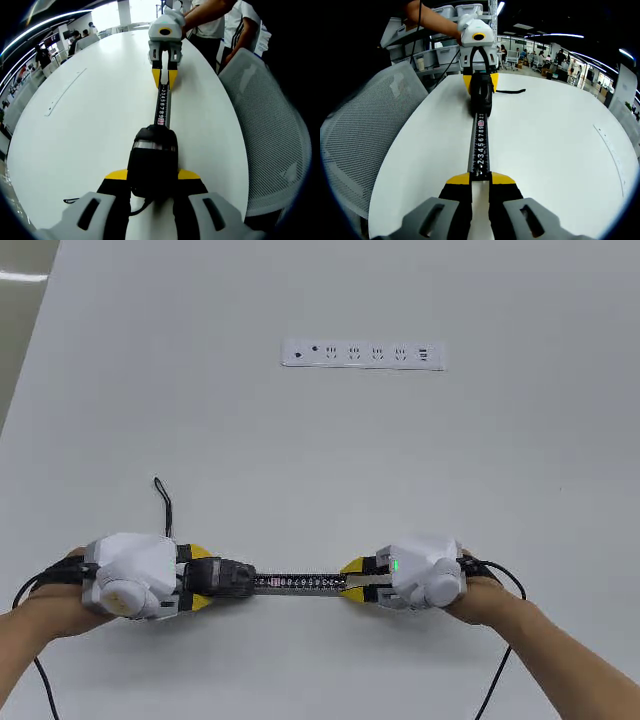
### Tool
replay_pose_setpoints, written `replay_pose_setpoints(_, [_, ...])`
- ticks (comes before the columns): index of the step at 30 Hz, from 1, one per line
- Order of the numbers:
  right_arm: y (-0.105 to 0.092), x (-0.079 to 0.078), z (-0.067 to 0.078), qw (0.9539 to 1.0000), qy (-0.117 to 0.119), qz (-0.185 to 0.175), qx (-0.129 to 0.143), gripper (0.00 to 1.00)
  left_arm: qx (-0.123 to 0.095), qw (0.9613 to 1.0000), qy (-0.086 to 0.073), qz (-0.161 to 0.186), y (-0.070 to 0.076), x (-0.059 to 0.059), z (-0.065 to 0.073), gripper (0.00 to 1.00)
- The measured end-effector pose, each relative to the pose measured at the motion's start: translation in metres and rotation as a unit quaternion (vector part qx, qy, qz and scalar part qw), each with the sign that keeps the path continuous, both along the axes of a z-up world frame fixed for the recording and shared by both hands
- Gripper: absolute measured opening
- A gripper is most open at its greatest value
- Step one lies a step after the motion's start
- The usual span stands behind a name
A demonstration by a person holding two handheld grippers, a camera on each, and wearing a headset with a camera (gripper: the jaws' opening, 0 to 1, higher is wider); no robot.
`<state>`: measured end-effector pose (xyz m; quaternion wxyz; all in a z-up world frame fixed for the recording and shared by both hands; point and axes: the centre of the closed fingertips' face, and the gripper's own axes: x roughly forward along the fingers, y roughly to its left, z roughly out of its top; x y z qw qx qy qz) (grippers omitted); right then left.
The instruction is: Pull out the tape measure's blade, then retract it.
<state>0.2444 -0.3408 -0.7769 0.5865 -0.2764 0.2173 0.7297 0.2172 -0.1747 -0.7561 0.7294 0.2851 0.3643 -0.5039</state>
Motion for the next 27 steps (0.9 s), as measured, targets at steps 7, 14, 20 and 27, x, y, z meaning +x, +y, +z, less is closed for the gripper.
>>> replay_pose_setpoints(7, [-0.007,0.003,0.000,1.0000,-0.003,0.001,-0.003,0.08,-0.001,1.0000,0.001,0.001,0.000,0.000,0.000,0.28])
replay_pose_setpoints(14, [-0.013,0.004,0.000,1.0000,-0.002,0.001,-0.004,0.08,-0.002,1.0000,0.002,0.000,0.001,0.000,0.000,0.28])
replay_pose_setpoints(20, [-0.021,0.006,0.000,1.0000,-0.002,-0.003,-0.007,0.09,-0.003,1.0000,0.004,-0.001,0.000,0.000,0.000,0.28])
replay_pose_setpoints(27, [-0.030,0.007,-0.001,0.9999,0.001,-0.003,-0.009,0.09,-0.002,1.0000,0.004,-0.002,0.000,0.000,-0.001,0.28])
